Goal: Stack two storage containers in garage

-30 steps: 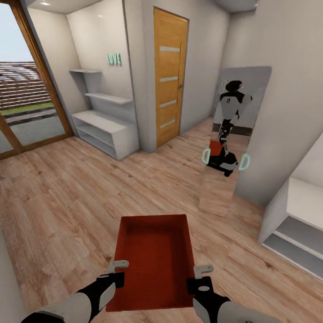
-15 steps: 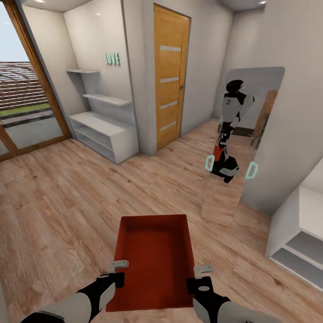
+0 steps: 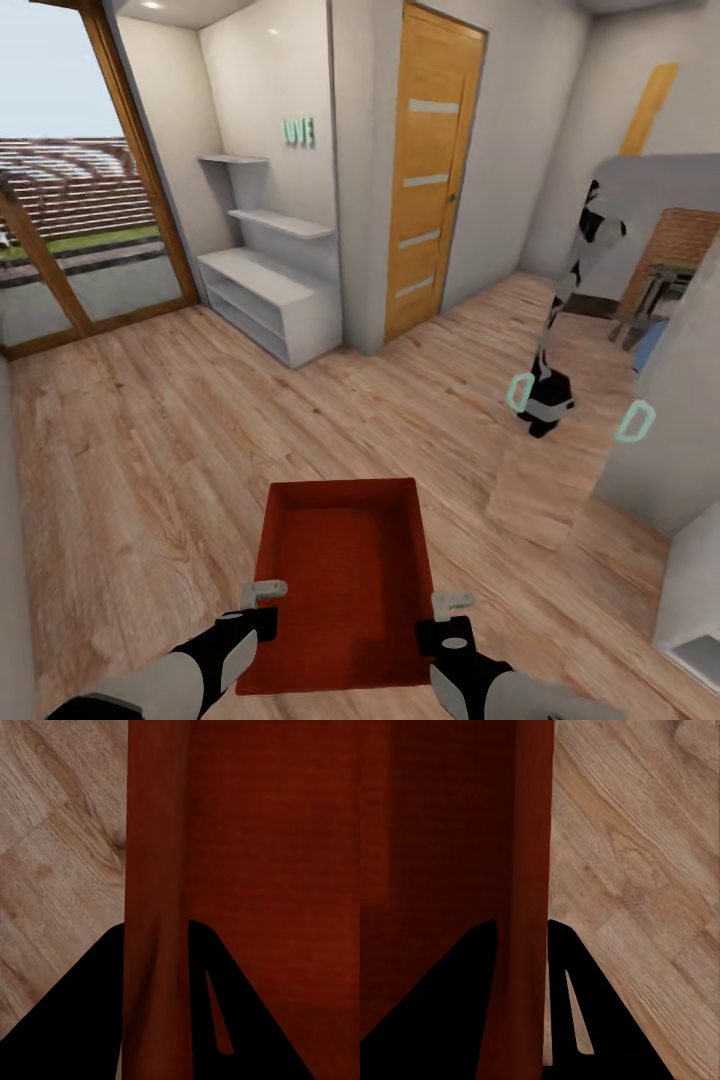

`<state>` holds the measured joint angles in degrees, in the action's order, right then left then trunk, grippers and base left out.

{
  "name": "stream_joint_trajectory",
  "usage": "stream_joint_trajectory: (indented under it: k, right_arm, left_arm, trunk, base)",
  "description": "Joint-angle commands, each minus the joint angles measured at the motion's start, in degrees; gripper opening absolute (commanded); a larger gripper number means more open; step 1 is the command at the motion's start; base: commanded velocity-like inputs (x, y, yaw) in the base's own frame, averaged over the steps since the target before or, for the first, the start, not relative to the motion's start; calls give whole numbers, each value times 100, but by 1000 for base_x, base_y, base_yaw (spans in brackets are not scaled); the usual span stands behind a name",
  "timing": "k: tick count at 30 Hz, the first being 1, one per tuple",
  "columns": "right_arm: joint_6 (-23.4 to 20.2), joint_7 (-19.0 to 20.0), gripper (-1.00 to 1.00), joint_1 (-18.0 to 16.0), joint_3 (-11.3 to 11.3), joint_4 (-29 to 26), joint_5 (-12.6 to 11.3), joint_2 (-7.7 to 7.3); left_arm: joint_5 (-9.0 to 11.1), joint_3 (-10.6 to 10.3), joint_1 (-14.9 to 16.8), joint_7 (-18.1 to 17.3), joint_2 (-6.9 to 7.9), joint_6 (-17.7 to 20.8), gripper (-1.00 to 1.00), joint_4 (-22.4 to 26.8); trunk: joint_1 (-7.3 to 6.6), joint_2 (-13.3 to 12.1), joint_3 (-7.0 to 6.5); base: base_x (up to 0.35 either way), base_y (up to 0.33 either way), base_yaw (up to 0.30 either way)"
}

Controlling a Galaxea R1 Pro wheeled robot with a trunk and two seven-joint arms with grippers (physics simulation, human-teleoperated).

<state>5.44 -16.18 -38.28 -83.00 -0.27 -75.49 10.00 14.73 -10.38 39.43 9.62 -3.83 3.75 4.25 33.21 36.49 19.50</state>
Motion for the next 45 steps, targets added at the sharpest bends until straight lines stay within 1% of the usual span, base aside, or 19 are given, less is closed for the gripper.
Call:
stream_joint_trajectory:
  k: [1,45]
  right_arm:
    - [132,-81,-100,-2,73,0,43,-7]
    - [132,-79,-100,-4,73,0,43,-14]
  left_arm:
    - [200,414,3,76,62,47,-100,4]
    - [197,414,3,76,63,47,-100,6]
  trunk:
    - [5,6,8]
    - [5,6,8]
  base:
    - [323,0,118]
    - [323,0,4]
